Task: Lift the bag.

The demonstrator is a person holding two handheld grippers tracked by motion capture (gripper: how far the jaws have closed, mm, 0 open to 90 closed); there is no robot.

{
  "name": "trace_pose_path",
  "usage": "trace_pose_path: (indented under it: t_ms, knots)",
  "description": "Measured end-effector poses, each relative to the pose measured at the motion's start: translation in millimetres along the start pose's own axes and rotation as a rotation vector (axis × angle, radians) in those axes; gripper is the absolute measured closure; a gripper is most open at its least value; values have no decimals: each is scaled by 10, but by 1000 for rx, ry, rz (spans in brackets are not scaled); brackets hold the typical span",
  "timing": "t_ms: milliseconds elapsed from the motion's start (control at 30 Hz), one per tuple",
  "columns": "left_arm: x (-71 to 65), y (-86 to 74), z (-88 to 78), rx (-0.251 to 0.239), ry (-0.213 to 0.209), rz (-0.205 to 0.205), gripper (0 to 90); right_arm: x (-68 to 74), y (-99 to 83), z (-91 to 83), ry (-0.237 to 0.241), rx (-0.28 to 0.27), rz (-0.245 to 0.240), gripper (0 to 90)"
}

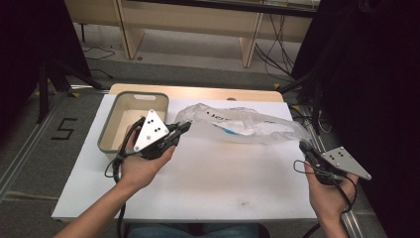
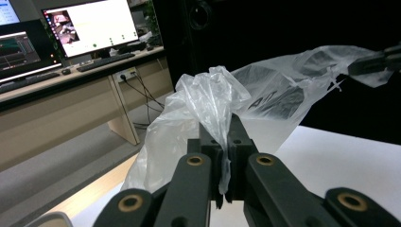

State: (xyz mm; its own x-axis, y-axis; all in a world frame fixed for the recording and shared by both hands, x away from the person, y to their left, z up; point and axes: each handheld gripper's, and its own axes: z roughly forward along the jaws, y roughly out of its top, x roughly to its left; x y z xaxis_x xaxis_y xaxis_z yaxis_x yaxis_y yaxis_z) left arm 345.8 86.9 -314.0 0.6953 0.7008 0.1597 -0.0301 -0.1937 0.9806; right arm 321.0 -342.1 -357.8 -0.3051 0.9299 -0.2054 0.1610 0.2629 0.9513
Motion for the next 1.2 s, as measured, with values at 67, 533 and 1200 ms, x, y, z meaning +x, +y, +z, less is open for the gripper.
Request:
trace_pose_path:
  t_ms: [67, 533, 1200]
  knots:
    - [-10, 26, -3, -7, -4, 3, 888, -1, -4, 1, -1, 1, 1, 900]
    - [-32, 138, -1, -46, -16, -4, 888, -47, 71, -84, -26, -37, 4, 900]
    - [0, 234, -46, -77, -4, -9, 887, -74, 160, -158, -49, -79, 1, 900]
